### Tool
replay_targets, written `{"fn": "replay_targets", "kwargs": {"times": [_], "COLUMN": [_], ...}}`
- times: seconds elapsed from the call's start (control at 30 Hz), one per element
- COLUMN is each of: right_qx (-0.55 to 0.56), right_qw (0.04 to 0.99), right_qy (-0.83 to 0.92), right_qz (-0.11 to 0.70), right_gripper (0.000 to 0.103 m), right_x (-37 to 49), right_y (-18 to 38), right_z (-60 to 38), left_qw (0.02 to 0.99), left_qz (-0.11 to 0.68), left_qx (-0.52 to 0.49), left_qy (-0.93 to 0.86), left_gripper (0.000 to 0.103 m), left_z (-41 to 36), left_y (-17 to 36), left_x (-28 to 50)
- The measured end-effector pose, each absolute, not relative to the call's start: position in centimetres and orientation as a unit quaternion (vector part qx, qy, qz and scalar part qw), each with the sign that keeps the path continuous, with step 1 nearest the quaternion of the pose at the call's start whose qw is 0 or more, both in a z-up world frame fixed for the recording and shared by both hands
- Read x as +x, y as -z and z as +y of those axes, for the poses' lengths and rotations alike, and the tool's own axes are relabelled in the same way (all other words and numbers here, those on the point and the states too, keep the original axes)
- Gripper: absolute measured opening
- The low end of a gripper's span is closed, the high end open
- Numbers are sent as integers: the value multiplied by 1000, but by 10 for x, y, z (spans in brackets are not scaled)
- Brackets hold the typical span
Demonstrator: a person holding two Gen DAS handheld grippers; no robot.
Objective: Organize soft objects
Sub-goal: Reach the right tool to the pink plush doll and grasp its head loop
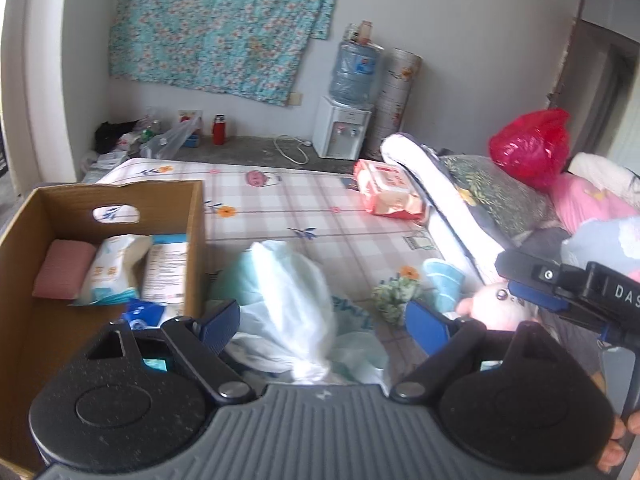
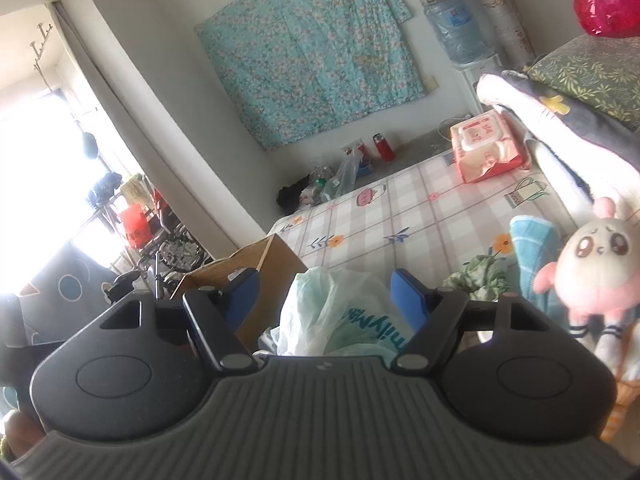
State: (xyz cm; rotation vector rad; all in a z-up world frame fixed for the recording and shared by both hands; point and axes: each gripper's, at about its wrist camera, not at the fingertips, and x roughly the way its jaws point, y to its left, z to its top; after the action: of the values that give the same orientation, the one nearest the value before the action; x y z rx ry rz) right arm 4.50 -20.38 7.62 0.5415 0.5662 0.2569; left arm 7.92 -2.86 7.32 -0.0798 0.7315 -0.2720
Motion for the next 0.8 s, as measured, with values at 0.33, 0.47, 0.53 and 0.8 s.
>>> {"fn": "replay_targets", "kwargs": {"times": [0.33,0.47,0.53,0.8], "right_qx": [270,258,259,252], "right_qw": [925,924,920,894], "right_qy": [-44,-19,-13,23], "right_qz": [262,281,294,369], "right_gripper": [75,75,75,74], "right_x": [19,32,44,108], "right_y": [-77,-76,-75,-52], "right_z": [-296,-324,-340,-375], "left_qw": [916,914,908,880], "left_qz": [331,315,316,332], "left_qx": [22,58,69,88], "left_qy": [225,247,266,329], "left_gripper": [91,91,91,89], "left_z": [-143,-177,-189,-223], "left_y": [-24,-1,10,45], "left_x": [103,104,107,117]}}
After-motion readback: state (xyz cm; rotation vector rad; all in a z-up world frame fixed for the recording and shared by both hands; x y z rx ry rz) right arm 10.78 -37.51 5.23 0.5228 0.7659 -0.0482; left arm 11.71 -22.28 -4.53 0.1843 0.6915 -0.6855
